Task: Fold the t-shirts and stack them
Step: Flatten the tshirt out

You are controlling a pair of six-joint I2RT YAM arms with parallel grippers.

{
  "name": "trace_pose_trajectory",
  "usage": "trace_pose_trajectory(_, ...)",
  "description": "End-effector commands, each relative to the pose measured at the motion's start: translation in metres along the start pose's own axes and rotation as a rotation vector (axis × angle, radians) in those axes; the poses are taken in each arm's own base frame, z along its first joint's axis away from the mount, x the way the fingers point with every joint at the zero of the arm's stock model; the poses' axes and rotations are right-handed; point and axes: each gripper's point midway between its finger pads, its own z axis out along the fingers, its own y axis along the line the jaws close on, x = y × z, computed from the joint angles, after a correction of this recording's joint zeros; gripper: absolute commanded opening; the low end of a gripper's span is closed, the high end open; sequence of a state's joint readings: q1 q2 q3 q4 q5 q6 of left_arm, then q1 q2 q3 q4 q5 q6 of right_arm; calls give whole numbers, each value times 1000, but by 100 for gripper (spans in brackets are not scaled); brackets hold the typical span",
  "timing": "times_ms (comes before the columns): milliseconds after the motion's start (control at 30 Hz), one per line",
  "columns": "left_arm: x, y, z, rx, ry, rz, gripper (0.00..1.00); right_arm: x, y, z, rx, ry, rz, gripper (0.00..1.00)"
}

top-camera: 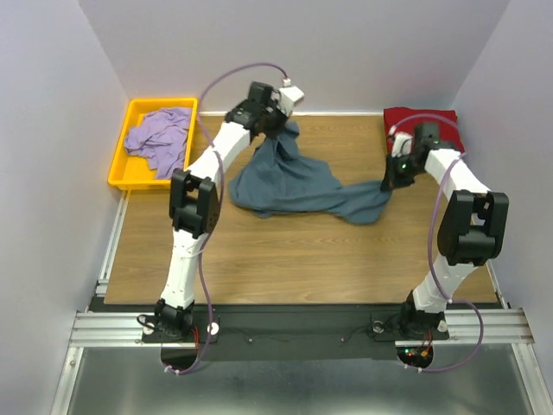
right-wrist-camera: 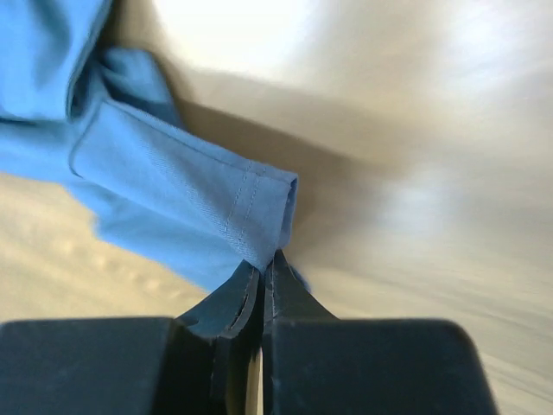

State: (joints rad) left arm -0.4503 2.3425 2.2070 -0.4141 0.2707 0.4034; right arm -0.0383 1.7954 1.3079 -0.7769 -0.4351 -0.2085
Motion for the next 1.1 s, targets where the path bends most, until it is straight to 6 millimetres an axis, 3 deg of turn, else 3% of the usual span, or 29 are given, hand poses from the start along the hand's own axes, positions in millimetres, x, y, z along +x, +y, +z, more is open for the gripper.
trace_pose_trajectory(0, -131, 66, -132, -163, -369, 13, 0, -88, -39, -74, 184, -276, -38, 1)
trace_pose_trajectory(133, -165, 103, -190, -270, -513, 20, 0, -140, -39, -128, 257, -437, -97, 1)
trace_pose_trajectory(200, -174, 122, -226, -323, -570, 25, 0, -158, -39, -152, 296, -499, -121, 1)
trace_pose_trajectory(233, -185, 127, -249, -346, -623, 27, 0, -173, -38, -175, 325, -558, -134, 0)
trace_pose_trajectory(300, -186, 147, -281, -387, -670, 17, 0, -185, -42, -200, 374, -614, -142, 0)
trace_pose_trajectory(333, -191, 147, -294, -373, -710, 19, 0, -191, -45, -220, 399, -656, -147, 1)
trace_pose_trajectory(400, -182, 151, -317, -382, -713, 24, 0, -190, -51, -233, 429, -670, -160, 1)
trace_pose_trajectory(500, -152, 137, -322, -336, -660, 40, 0, -172, -51, -228, 441, -631, -197, 1)
trace_pose_trajectory(600, -99, 119, -320, -256, -575, 23, 0, -140, -40, -211, 390, -577, -232, 1)
trace_pose_trajectory(633, -85, 98, -317, -153, -561, 25, 0, -130, -37, -208, 385, -559, -267, 1)
trace_pose_trajectory(700, -29, 70, -315, -73, -451, 75, 0, -96, -34, -193, 379, -497, -324, 0)
trace_pose_trajectory(800, 33, 27, -310, -8, -336, 108, 0, -59, -40, -174, 394, -404, -362, 1)
trace_pose_trajectory(833, 57, 11, -307, 34, -282, 151, 0, -35, -44, -155, 377, -338, -384, 1)
trace_pose_trajectory(900, 106, -26, -299, 122, -196, 200, 0, -13, -44, -137, 342, -276, -410, 1)
trace_pose_trajectory(933, 146, -48, -294, 170, -106, 235, 0, 2, -45, -125, 321, -233, -426, 1)
trace_pose_trajectory(1033, 206, -66, -290, 196, 39, 320, 0, 36, -31, -105, 194, -129, -487, 1)
trace_pose_trajectory(1067, 232, -78, -288, 218, 87, 321, 7, 50, -26, -96, 139, -82, -494, 1)
